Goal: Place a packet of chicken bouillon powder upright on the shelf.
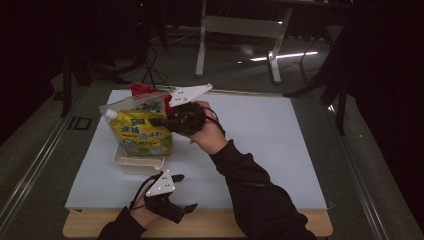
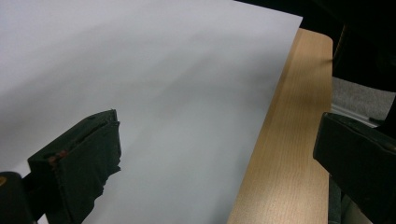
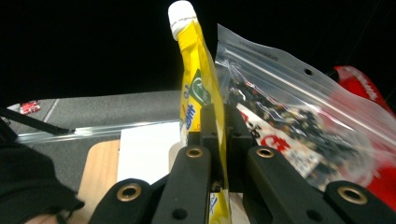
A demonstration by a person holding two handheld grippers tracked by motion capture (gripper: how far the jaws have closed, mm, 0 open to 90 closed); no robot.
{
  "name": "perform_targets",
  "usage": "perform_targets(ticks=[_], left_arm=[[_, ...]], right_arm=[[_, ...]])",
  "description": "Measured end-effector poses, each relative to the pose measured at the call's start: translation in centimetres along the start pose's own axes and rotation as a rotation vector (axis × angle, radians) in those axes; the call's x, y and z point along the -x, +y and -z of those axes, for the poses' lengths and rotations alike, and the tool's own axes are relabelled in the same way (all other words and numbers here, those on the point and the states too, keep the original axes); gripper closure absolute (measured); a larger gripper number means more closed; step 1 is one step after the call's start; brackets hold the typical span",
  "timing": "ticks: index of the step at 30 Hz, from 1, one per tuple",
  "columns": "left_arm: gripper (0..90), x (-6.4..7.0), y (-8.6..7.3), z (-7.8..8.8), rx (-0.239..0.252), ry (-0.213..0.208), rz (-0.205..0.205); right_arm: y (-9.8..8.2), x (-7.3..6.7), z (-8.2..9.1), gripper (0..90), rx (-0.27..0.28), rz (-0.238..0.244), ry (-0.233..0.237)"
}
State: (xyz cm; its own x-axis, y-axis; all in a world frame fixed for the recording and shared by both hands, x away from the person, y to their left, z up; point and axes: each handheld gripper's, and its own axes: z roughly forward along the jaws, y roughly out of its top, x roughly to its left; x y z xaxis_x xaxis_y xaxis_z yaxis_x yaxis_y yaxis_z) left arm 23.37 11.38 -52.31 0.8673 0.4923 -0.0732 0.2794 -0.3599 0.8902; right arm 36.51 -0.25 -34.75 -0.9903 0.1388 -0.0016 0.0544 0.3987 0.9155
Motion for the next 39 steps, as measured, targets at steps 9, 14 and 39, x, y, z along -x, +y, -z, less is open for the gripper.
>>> perform_targets(ticks=[9, 14, 39], left_arm=[[1.9, -0.3, -0.3, 0.2, 0.001, 0.011, 0.01], [2.0, -0.4, -0.3, 0.2, 0.003, 0.015, 0.013], [2.0, -0.5, -0.4, 0.1, 0.002, 0.017, 0.024]], right_arm=[[-0.9, 0.1, -3.8, 89.8, 0.027, -0.033, 0.059], [-1.6, 0.0, -4.8, 89.8, 0.022, -0.046, 0.079], [-6.6, 0.1, -3.8, 60.2, -0.067, -0.093, 0.065]])
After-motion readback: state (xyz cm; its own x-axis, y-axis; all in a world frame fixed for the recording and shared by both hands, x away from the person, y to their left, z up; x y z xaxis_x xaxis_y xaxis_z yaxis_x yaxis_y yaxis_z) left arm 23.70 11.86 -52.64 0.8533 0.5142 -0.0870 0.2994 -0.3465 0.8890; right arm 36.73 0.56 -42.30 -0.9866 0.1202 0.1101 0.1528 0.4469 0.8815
